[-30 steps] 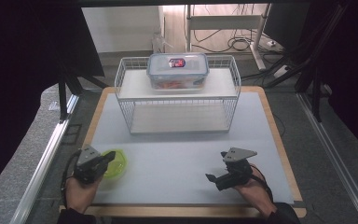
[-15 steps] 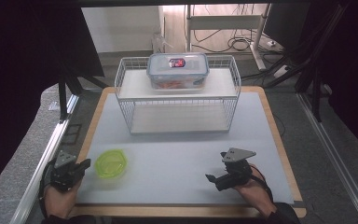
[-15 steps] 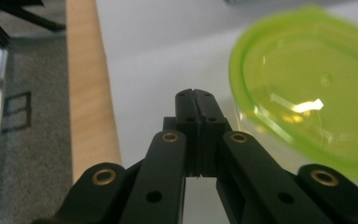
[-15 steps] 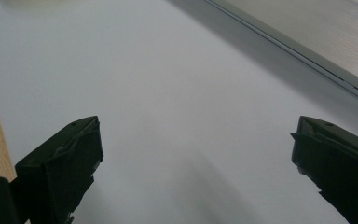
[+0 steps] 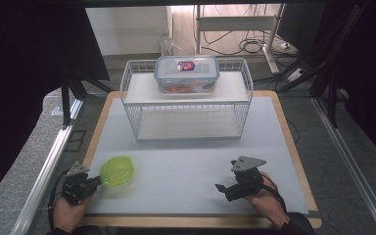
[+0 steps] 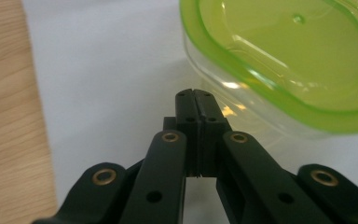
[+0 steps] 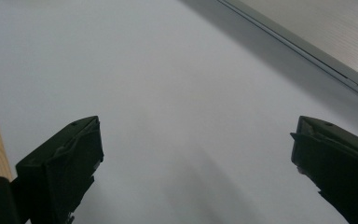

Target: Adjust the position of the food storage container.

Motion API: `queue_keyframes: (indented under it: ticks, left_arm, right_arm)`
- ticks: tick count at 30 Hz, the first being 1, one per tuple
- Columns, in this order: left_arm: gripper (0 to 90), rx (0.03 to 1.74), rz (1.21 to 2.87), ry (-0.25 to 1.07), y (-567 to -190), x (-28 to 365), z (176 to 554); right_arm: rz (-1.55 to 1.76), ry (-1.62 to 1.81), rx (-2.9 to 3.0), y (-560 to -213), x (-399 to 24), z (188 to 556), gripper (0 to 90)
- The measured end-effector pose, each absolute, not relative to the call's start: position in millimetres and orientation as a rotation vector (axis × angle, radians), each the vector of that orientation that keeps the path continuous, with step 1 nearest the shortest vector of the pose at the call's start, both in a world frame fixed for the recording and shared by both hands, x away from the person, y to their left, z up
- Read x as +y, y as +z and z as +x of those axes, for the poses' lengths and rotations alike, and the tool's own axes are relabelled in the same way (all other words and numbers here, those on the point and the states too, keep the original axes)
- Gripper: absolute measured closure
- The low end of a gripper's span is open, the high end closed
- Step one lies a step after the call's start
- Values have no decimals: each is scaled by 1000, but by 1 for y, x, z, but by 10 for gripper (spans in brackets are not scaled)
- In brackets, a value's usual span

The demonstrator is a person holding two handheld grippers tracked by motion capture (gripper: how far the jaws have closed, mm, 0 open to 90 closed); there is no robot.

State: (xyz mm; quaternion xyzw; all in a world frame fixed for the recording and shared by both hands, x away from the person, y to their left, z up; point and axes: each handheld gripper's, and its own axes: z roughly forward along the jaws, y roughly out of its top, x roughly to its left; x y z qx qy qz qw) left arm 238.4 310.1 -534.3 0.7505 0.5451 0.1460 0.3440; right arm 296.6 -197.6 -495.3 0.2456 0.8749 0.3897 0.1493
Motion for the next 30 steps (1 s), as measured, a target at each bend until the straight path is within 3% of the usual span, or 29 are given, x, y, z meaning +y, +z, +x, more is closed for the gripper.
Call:
queue_keyframes:
  ticks: [17, 30]
  left_arm:
    - [898, 1304, 2003, 279, -536, 269, 269]
    - [898, 1181, 2085, 276, -530, 220, 287]
  right_arm:
    - [702, 1098, 2529, -498, -194, 297, 20]
    - [721, 1098, 2539, -500, -194, 298, 21]
